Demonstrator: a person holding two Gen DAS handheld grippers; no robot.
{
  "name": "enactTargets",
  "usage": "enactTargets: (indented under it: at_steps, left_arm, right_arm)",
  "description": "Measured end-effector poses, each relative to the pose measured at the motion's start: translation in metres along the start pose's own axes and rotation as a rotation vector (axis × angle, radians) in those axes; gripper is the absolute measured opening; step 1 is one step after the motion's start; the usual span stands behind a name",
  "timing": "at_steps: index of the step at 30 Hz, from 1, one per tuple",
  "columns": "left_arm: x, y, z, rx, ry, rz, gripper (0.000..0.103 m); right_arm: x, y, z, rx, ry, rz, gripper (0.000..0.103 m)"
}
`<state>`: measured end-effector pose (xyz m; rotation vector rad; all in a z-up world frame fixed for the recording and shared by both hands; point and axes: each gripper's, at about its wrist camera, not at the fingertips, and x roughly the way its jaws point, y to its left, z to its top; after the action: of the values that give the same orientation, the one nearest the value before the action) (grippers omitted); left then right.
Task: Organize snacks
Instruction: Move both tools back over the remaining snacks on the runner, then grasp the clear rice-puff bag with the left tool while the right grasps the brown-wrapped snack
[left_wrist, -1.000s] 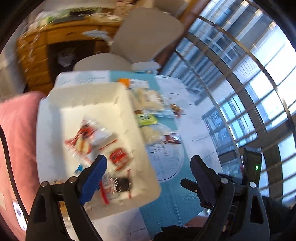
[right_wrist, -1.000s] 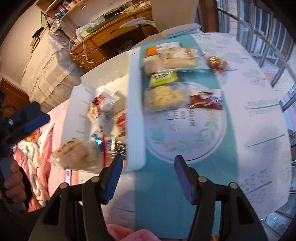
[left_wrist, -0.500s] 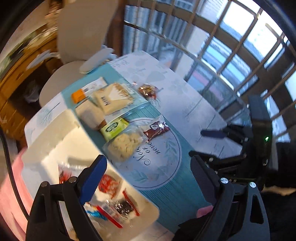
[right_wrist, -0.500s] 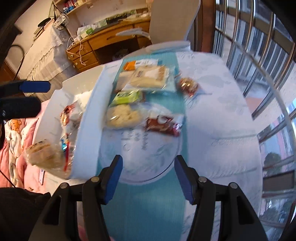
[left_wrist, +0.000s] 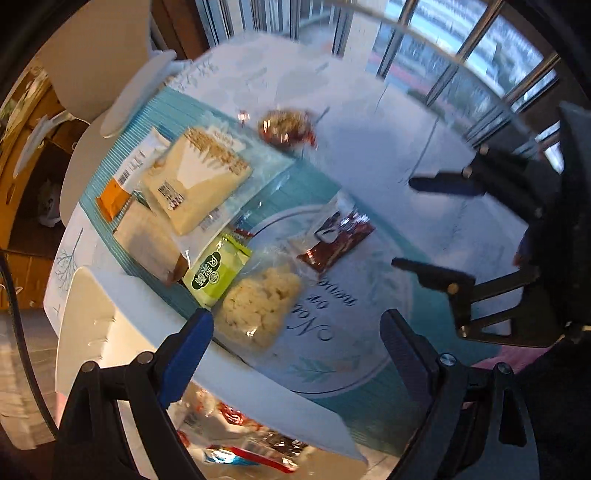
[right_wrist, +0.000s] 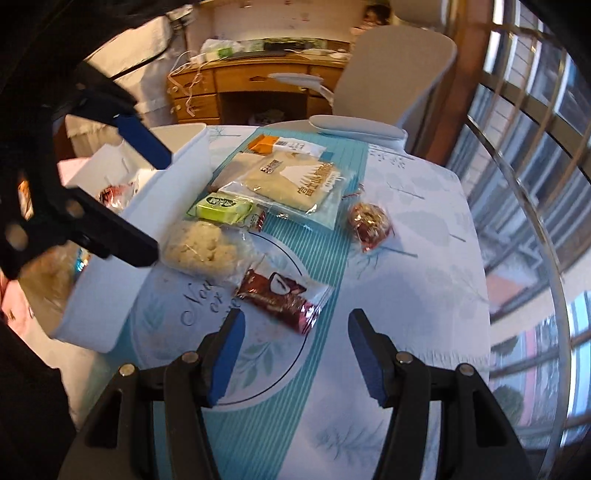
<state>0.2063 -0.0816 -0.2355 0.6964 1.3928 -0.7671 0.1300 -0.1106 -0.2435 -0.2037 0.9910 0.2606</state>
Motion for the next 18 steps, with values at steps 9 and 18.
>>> enactTargets:
  at_steps: [9,18]
  left_arm:
    - [0.052,-0.003,0.015,0.017,0.156,0.102,0.091]
    - [0.081,0.016,0.023,-0.043,0.230,0.105,0.091]
  right_arm:
    - [0.035,0.006,-0.004,-0.160,-0.037,0.010,0.059]
    - [0.057,0.014,-0.006,-0.284,-0.050,0.055,0.059]
